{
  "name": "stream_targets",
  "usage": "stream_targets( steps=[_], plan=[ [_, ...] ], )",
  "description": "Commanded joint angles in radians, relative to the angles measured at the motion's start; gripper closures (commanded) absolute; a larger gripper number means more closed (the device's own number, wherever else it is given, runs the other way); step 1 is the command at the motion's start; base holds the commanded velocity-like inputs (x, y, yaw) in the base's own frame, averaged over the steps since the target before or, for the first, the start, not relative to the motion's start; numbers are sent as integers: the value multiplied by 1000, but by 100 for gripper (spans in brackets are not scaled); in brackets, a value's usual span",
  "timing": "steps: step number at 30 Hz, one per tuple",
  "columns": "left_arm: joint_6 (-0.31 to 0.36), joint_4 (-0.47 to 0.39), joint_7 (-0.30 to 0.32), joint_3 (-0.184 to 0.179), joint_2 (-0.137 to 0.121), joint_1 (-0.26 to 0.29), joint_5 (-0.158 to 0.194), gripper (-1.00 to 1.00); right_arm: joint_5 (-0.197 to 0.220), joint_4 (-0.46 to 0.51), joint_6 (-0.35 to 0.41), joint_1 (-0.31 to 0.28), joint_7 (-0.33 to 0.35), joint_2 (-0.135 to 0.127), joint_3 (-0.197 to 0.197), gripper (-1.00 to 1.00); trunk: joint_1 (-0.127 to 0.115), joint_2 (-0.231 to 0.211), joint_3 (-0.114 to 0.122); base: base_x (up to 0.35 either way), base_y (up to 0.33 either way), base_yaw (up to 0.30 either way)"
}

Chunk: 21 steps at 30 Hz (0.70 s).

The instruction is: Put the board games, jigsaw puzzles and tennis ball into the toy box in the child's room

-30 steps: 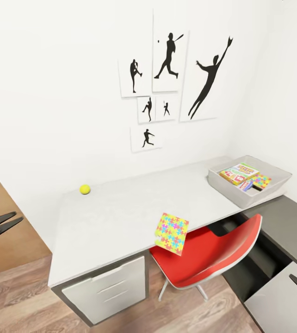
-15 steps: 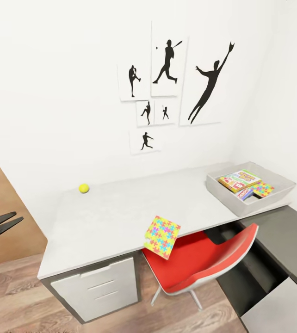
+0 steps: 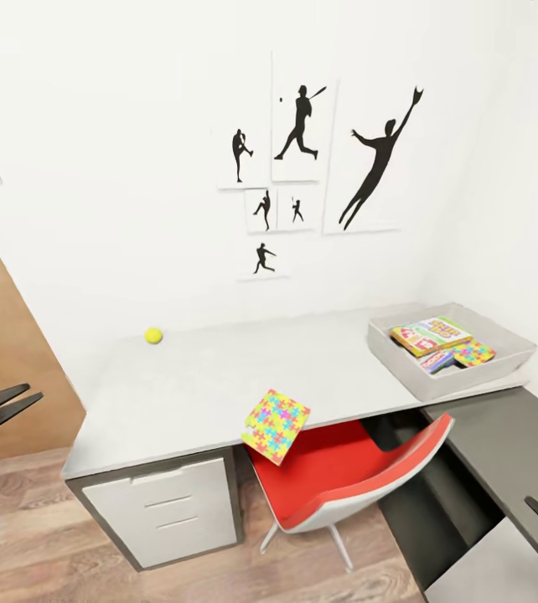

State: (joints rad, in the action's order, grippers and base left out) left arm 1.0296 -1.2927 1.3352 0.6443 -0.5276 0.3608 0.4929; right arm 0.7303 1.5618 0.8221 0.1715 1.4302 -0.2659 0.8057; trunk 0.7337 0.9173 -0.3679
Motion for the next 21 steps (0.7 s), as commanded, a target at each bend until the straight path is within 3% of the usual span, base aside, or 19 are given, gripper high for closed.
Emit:
stream_targets(
  steps=[1, 9, 21],
  plan=[
    [9, 0, 2, 0, 0, 1, 1, -100, 5, 0, 9, 0, 0, 0, -1, -100, 0, 1, 1, -84, -304, 159],
    [9, 0, 2, 1, 0, 1, 1, -100, 5, 0, 10, 0, -2, -1, -1, -100, 0, 1, 12, -84, -273, 159],
    [10, 0, 2, 0, 0, 1, 1, -100, 6, 0, 11, 0, -1, 0, 0, -100, 0, 1, 30, -54, -122, 130]
  ],
)
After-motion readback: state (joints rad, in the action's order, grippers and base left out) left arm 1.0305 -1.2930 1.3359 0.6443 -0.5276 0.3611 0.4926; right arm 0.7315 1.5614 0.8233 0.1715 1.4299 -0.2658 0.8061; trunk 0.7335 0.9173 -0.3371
